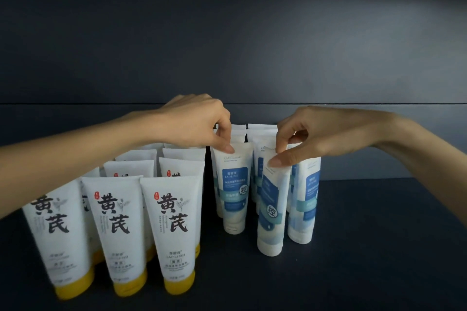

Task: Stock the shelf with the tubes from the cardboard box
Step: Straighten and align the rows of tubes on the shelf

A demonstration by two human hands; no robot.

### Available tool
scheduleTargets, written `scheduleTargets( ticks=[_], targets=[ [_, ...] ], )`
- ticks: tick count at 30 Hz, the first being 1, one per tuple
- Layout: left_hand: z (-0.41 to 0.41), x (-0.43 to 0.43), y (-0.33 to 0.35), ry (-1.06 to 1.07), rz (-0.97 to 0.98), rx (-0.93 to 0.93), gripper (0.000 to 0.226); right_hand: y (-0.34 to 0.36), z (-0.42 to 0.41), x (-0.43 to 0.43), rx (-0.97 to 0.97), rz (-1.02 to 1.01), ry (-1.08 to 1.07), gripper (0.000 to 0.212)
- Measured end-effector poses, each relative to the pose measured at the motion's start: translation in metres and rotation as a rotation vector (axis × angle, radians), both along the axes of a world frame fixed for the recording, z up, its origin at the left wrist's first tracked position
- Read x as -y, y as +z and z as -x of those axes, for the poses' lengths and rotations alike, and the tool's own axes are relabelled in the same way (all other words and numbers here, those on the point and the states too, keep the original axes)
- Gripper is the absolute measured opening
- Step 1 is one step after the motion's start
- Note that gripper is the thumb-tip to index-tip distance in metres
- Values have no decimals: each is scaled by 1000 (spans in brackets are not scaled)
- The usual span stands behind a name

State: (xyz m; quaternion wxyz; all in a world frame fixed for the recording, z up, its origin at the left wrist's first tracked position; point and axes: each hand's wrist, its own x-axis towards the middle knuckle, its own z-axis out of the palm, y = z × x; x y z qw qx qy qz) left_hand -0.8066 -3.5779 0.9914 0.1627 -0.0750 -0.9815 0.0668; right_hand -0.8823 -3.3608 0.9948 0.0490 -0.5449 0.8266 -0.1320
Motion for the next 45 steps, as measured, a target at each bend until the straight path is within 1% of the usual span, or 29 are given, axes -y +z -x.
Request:
scheduleTargets(
  ticks=[3, 5, 8, 12, 17, 23, 24, 26, 30, 34, 36, 39, 45],
  targets=[
    [1, 1, 1, 3, -3, 8, 26, 0, 1, 3, 23, 3, 32, 32],
    [2, 3, 1, 5, -5, 7, 25, -1, 3, 5, 33, 7, 40, 24],
    [3, 5, -1, -8, -16, 4, 24, -2, 11, 5, 80, 40, 17, 21],
    [5, 8, -4, -19, -51, 3, 22, -5, 23, 5, 117, 147, 10, 16],
    [5, 10, -2, -32, -126, 47, 21, -12, 37, 4, 153, 241, 9, 14],
    [3, 13, -1, -30, -183, 119, 20, -13, 46, 4, 174, 251, -31, 8],
    [3, 15, 0, -28, -192, 128, 18, -12, 46, 3, 181, 242, -31, 9],
    [2, 18, 0, -27, -207, 140, 15, -10, 47, -2, 188, 218, -33, 18],
    [1, 22, -1, -24, -193, 116, 21, -10, 51, -6, 188, 194, -29, 27],
    [3, 21, -1, -32, -197, 113, 21, -13, 54, -7, 185, 227, -15, 32],
    [3, 20, 0, -41, -202, 118, 21, -14, 54, -7, 196, 241, -7, 32],
    [4, 20, 0, -51, -209, 126, 20, -14, 55, -9, 209, 248, -6, 25],
    [5, 16, 2, -64, -222, 133, 20, -15, 54, -11, 213, 244, -26, 27]
  ],
)
